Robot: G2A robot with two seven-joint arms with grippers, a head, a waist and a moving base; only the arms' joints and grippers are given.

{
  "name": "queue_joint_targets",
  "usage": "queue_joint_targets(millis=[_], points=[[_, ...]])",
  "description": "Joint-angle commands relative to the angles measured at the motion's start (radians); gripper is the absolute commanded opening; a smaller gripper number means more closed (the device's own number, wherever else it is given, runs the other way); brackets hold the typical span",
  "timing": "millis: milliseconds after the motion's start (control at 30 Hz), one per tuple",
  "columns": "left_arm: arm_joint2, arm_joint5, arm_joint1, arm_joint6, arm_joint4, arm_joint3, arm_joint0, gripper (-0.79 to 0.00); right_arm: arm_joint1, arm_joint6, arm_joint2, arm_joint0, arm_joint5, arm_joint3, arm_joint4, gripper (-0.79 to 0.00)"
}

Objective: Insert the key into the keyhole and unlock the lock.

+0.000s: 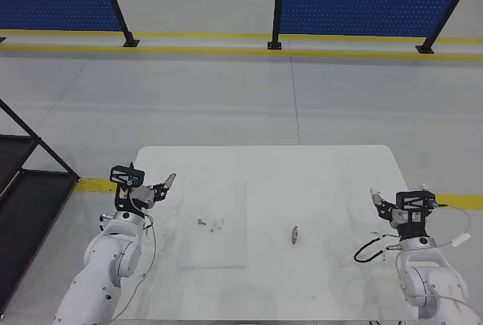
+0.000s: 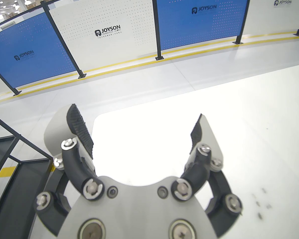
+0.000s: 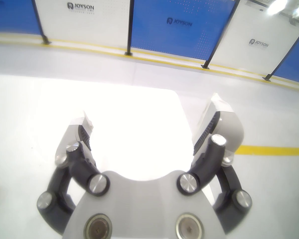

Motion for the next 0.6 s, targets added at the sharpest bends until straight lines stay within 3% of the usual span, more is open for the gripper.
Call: queue_joint_targets(millis=[0, 333, 567], points=[[0.0, 0.0, 0.0, 0.0, 0.0, 0.0, 0.0, 0.0, 0.0, 0.0, 0.0, 0.0, 0.0, 0.0, 0.0, 0.0], [0.019, -0.026, -0.002, -0.03, -0.021, -0.024, -0.006, 0.0, 0.0, 0.0, 0.0, 0.0, 0.0, 0.0, 0.0, 0.0], [0.058, -0.045, -0.008, -0.238, -0.117, -0.148, -0.034, 0.0, 0.0, 0.0, 0.0, 0.0, 0.0, 0.0, 0.0, 0.0]])
